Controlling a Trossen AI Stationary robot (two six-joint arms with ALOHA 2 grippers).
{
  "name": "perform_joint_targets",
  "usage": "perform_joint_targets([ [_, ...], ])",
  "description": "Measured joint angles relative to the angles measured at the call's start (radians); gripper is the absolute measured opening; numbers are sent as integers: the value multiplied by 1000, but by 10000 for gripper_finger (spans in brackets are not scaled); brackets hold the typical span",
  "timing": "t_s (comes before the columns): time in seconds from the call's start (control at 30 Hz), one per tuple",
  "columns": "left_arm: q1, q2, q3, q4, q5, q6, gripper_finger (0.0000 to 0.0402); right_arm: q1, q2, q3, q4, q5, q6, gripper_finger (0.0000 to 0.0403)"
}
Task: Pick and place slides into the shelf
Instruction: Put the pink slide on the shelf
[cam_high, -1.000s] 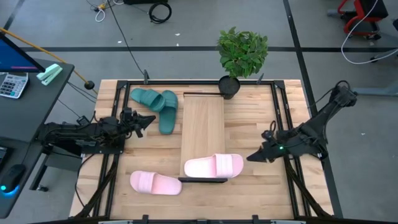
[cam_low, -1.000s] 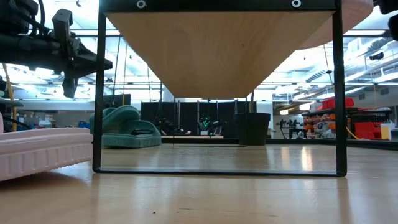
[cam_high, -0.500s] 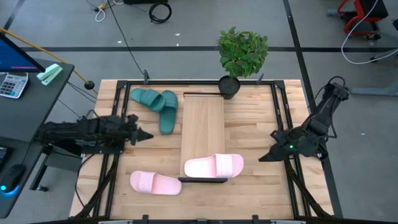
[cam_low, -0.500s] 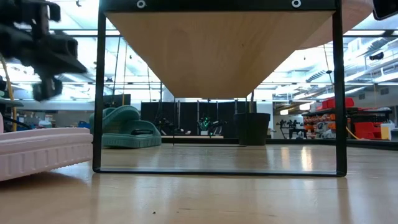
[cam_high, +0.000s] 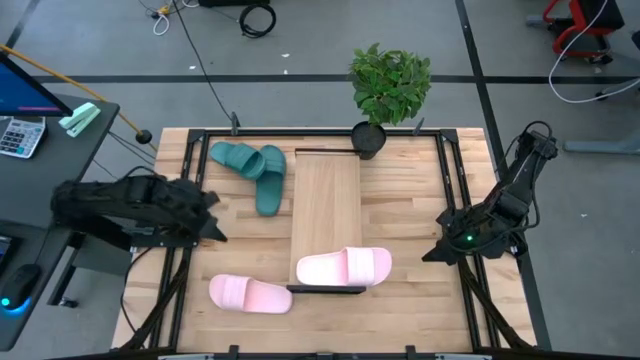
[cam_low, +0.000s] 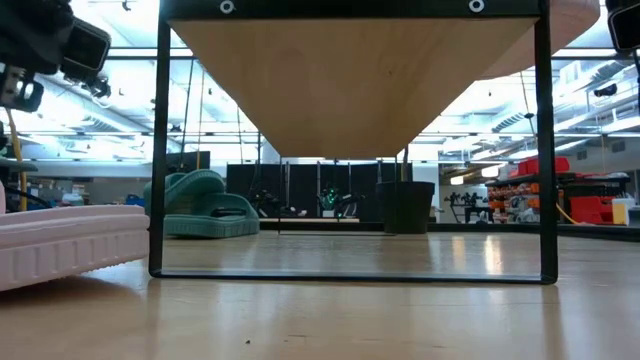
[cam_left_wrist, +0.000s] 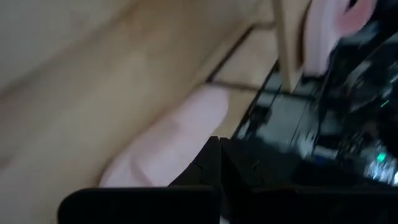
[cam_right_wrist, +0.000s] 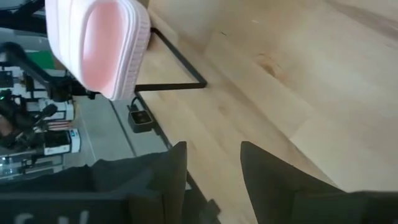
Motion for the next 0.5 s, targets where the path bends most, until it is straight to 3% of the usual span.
perform_joint_targets([
  [0.27, -201, 250, 31, -3, 71, -87, 9, 0, 0, 0, -34, 0, -5, 158],
  [0.4, -319, 349, 31, 17, 65, -184, 10, 0, 0, 0, -51, 0, -10, 158],
  [0.5, -407, 404, 31, 91, 5, -286, 11, 0, 0, 0, -51, 0, -11, 158],
])
